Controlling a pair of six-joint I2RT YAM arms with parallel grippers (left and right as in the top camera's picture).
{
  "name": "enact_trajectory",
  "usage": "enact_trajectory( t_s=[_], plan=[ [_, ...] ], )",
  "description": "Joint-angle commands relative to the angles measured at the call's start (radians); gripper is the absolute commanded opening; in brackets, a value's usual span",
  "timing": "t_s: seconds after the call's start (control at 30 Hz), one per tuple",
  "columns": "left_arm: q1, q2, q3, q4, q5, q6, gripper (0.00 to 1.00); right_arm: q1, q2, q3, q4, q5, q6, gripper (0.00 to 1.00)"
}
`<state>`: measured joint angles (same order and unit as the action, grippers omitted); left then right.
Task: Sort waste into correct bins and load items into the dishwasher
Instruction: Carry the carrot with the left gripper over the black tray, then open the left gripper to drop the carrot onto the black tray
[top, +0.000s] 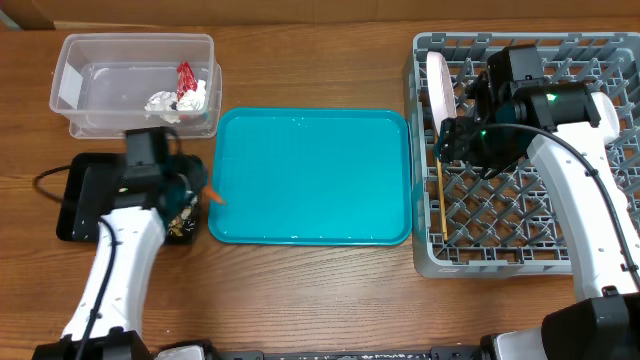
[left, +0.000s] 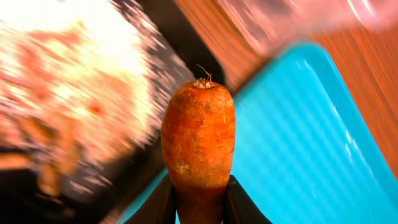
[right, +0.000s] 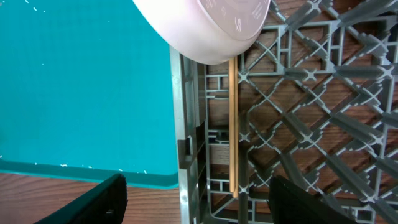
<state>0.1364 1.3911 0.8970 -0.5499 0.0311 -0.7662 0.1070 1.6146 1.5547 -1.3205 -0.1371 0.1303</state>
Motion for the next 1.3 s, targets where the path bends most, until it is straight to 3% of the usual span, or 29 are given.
enact_trajectory(
  t_s=[0.0, 0.47, 0.57, 0.63, 0.73, 0.93, 1.27],
  plan=[
    [0.085, 0.011, 0.016, 0.016, -0.081, 0.030, 0.04, 0.003, -0.026, 0.005, 0.002, 0.013, -0.003, 0.75],
    [0.213, 0.245, 0.016, 0.219, -0.124, 0.026, 0.06, 0.003, -0.026, 0.005, 0.002, 0.013, -0.004, 0.75],
    [0.213, 0.259, 0.016, 0.235, -0.124, 0.026, 0.14, 0.003, -0.026, 0.005, 0.002, 0.013, -0.004, 0.75],
    [0.213, 0.259, 0.016, 0.243, -0.124, 0.027, 0.28, 0.003, -0.026, 0.005, 0.002, 0.013, -0.003, 0.75],
    [0.213, 0.259, 0.016, 0.244, -0.124, 0.031, 0.31, 0.003, -0.026, 0.005, 0.002, 0.013, -0.004, 0.75],
    [0.213, 0.230, 0.034, 0.212, -0.073, 0.038, 0.52, 0.003, -0.026, 0.005, 0.002, 0.013, -0.004, 0.76],
    [0.115, 0.074, 0.230, -0.034, 0.021, 0.180, 0.59, 0.003, -0.026, 0.005, 0.048, -0.050, -0.003, 0.81]
  ],
)
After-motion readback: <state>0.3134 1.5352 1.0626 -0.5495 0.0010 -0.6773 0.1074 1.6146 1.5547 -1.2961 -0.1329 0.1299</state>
